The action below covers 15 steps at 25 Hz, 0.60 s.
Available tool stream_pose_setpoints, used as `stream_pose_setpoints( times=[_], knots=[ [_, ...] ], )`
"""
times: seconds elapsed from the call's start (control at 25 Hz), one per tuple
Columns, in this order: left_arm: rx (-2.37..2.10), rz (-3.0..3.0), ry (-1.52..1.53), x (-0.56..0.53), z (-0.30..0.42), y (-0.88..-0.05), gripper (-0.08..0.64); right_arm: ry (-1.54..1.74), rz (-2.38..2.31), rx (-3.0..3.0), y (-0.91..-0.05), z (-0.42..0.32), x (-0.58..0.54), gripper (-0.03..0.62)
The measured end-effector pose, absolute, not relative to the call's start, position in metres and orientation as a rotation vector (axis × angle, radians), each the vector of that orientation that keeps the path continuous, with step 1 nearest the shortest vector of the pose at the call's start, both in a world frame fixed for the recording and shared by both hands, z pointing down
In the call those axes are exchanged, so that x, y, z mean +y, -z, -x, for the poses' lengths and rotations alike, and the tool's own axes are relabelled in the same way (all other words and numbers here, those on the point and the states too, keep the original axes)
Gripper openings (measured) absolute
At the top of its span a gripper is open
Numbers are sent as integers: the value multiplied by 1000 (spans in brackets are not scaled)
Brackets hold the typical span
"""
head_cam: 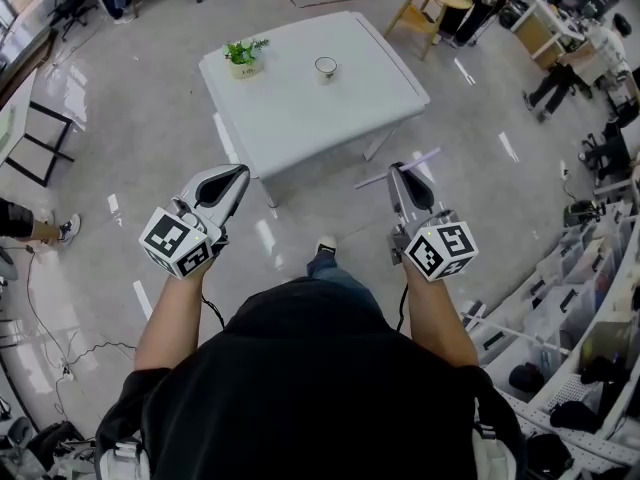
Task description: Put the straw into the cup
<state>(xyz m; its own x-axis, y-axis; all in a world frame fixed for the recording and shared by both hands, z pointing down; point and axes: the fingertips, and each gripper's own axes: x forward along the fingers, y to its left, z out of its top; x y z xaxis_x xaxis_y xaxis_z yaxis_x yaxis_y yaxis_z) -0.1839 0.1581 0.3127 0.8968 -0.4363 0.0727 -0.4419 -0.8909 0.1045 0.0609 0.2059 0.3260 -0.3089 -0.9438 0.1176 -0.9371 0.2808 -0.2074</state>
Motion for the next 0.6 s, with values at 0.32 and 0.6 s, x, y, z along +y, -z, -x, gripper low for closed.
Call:
stream_pose_setpoints(
  times=[0.32, 0.6],
  knots=[
    [-700, -2910, -83, 137, 173, -325, 0, 411, 1824, 2499, -339, -74, 184, 52],
    [-694, -2893, -71, 120, 159, -328, 0, 447, 1810, 2503, -346, -85, 166, 52]
  ],
)
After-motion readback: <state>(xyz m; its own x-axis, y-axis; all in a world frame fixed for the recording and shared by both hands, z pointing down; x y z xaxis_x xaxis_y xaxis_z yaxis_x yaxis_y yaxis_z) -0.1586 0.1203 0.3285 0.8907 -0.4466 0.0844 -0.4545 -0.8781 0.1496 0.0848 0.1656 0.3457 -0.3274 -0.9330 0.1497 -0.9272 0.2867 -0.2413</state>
